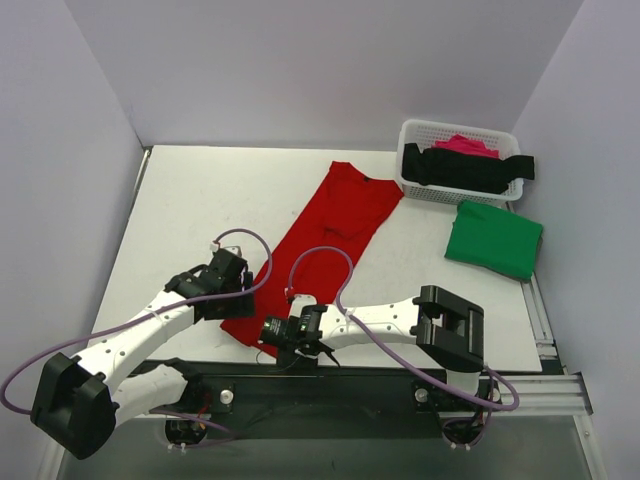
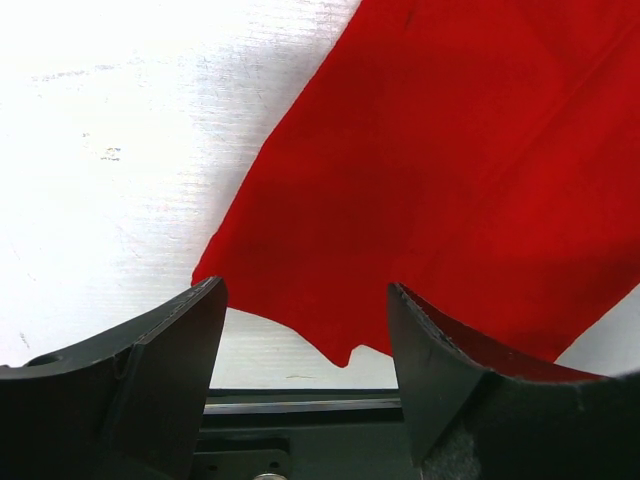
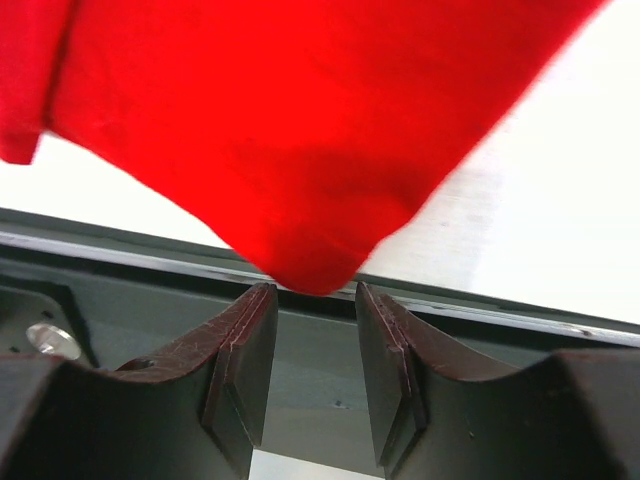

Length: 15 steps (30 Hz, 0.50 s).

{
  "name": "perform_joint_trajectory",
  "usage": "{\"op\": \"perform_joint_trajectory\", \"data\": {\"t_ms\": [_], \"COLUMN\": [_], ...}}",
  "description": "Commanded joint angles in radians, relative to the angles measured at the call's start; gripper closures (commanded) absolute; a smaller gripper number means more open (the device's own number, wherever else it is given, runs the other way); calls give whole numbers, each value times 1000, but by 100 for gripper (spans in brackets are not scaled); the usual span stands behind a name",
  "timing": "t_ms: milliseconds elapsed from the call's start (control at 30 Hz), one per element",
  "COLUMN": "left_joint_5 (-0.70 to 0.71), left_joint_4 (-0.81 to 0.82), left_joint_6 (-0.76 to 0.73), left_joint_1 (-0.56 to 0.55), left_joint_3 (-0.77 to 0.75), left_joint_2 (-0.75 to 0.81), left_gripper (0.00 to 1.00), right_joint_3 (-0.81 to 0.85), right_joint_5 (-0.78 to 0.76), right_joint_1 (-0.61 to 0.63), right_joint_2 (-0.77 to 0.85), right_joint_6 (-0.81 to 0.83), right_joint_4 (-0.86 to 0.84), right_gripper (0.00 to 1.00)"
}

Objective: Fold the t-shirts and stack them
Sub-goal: Rotate the tshirt 80 degrees

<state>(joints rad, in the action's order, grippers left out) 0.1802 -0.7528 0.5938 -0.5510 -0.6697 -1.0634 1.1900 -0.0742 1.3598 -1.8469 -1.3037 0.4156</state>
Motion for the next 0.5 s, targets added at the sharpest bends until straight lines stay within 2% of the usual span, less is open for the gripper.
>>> {"op": "perform_joint_trajectory", "data": {"t_ms": [0, 233, 467], "left_joint_5": [19, 15, 8], "left_joint_4": [-5, 3, 4], "left_joint_6": [-5, -15, -22], "left_joint_1": [-9, -9, -9], "left_joint_3": [-42, -42, -44], "left_joint_2": [10, -6, -18], "left_gripper": [24, 24, 23], "right_joint_3": [33, 33, 30], "right_joint_5": [-78, -84, -82], "right_joint_1": [15, 13, 10], "right_joint_2": [18, -5, -18], "right_joint_6": [-42, -45, -32], "right_joint_4": [104, 109, 107], "right_gripper": [62, 64, 74]}}
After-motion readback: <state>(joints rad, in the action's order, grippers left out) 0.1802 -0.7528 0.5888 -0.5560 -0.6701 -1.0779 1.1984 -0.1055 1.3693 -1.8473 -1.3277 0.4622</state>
